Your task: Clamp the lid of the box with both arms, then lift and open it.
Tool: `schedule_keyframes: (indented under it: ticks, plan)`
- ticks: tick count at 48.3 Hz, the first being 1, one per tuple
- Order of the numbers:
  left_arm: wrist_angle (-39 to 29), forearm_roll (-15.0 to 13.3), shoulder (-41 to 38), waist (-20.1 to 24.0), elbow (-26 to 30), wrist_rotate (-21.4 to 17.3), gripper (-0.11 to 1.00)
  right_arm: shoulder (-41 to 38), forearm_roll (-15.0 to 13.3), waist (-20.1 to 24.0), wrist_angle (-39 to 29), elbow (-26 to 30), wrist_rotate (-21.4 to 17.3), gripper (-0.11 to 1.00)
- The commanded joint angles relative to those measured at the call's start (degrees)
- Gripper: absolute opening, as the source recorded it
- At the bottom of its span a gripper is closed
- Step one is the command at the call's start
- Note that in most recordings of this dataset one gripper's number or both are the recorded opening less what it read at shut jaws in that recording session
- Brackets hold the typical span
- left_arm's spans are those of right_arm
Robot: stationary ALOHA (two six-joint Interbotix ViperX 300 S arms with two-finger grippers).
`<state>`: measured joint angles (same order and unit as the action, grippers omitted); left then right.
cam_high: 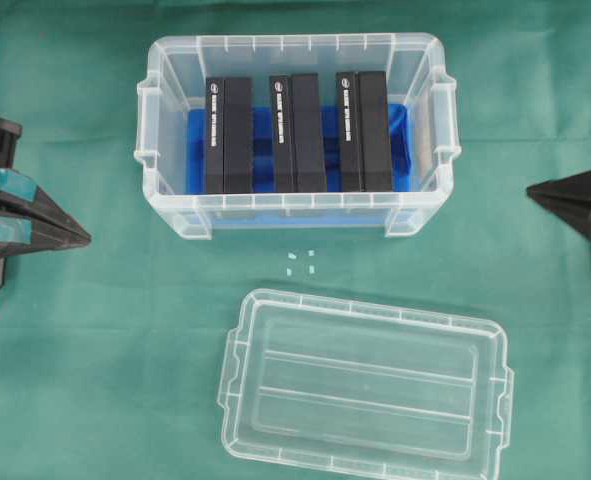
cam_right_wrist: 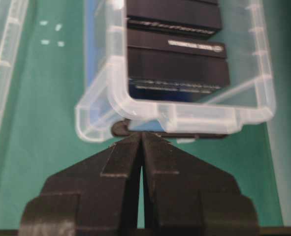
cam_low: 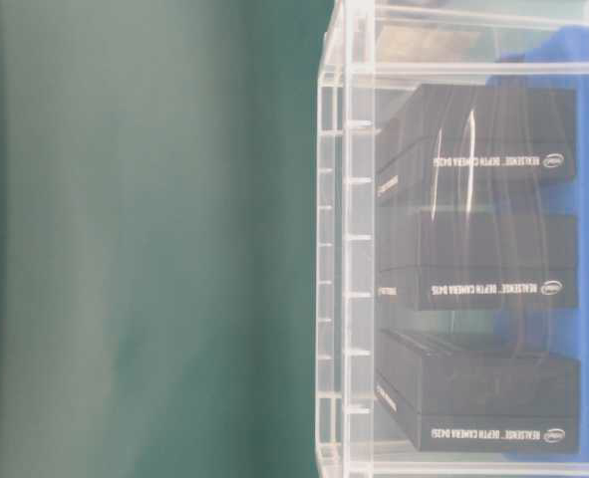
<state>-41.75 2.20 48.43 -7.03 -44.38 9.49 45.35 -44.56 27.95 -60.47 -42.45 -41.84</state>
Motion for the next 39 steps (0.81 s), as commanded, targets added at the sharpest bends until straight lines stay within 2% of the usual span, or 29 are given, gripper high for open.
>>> schedule_keyframes:
  ticks: [1, 13, 20, 30, 39]
  plan:
    - [1.58, -0.18, 0.70, 0.35, -0.09, -1.76, 0.01, 2.55, -0.62, -0.18, 1.14, -1.23, 0.00, 0.00]
    - [8.44, -0.18, 4.31, 0.35, -5.19, -7.12, 0.01, 7.03, -0.70, -0.79, 4.83, -5.71, -0.62, 0.00]
    - [12.22, -0.26, 7.82, 0.35, -9.32, -9.76, 0.01, 8.53, -2.20, -3.78, 5.10, -9.23, -3.43, 0.00]
    - [17.05, -0.53, 12.66, 1.05, -16.17, -10.20, 0.01, 10.37, -4.04, -6.77, 9.84, -16.17, -9.32, 0.00]
    - [21.80, -0.62, 15.12, 2.02, -21.62, -10.20, 0.01, 11.16, -4.39, -8.00, 15.91, -21.45, -12.30, 0.00]
